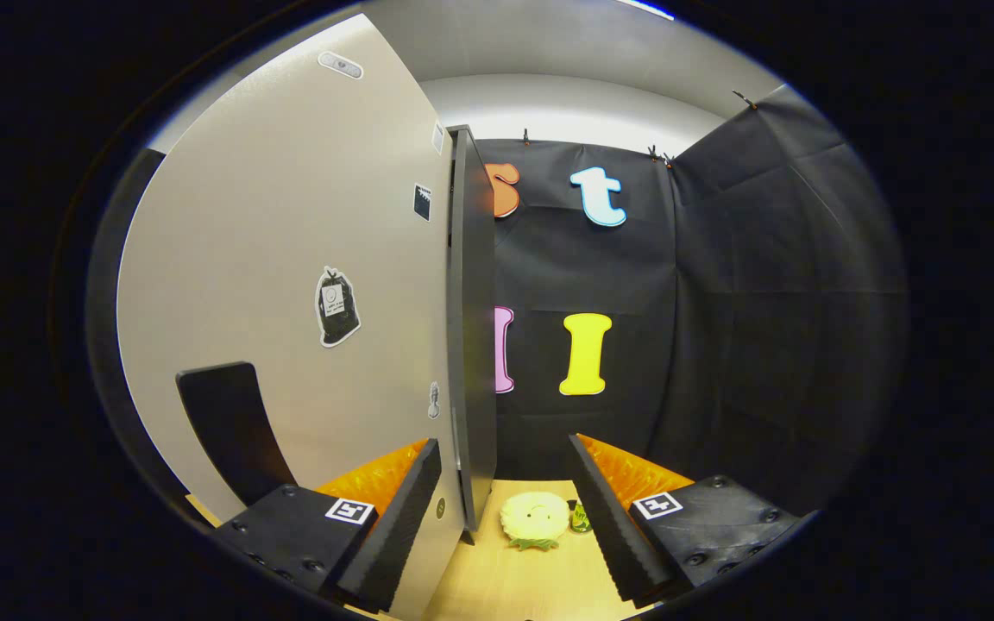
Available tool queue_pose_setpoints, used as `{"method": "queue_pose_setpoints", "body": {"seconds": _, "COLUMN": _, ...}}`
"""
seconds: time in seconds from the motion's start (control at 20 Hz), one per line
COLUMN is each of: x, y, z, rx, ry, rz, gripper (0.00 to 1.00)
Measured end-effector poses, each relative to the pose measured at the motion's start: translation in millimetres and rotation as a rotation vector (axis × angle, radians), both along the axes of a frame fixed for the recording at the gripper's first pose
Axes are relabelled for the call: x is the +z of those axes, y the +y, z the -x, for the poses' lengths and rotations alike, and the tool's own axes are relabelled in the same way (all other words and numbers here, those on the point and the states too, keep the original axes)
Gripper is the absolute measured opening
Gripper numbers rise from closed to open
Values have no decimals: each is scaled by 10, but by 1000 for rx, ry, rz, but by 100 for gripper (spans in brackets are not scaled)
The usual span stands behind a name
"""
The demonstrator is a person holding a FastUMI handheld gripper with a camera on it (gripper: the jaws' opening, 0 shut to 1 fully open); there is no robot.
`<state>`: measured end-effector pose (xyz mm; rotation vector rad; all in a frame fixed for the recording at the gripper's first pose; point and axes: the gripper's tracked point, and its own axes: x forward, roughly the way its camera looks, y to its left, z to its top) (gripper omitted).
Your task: Open the shoe cabinet door, grab the shoes and put them into the shoe cabinet, then close the shoe cabinet door.
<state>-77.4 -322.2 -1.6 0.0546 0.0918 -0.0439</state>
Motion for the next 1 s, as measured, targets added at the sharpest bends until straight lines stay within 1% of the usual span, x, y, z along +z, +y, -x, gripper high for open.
{"method": "queue_pose_setpoints", "body": {"seconds": 0.15, "x": 10, "y": 374, "z": -9, "rx": 28, "ry": 2, "rz": 17, "gripper": 93}}
{"method": "queue_pose_setpoints", "body": {"seconds": 0.3, "x": 46, "y": 865, "z": -43, "rx": 80, "ry": -9, "rz": 35, "gripper": 93}}
{"method": "queue_pose_setpoints", "body": {"seconds": 0.4, "x": 32, "y": 1090, "z": -67, "rx": 87, "ry": -14, "rz": 50, "gripper": 93}}
{"method": "queue_pose_setpoints", "body": {"seconds": 0.5, "x": 31, "y": 1318, "z": -196, "rx": 99, "ry": -16, "rz": 55, "gripper": 92}}
{"method": "queue_pose_setpoints", "body": {"seconds": 0.65, "x": -89, "y": 1678, "z": -400, "rx": 133, "ry": 0, "rz": 17, "gripper": 92}}
{"method": "queue_pose_setpoints", "body": {"seconds": 0.8, "x": -219, "y": 1999, "z": -569, "rx": 163, "ry": 28, "rz": 32, "gripper": 93}}
{"method": "queue_pose_setpoints", "body": {"seconds": 0.85, "x": -224, "y": 2087, "z": -600, "rx": 174, "ry": 30, "rz": 43, "gripper": 96}}
{"method": "queue_pose_setpoints", "body": {"seconds": 0.9, "x": -227, "y": 2139, "z": -606, "rx": 179, "ry": 26, "rz": 51, "gripper": 98}}
{"method": "queue_pose_setpoints", "body": {"seconds": 1.0, "x": -203, "y": 2169, "z": -570, "rx": 177, "ry": 16, "rz": 42, "gripper": 98}}
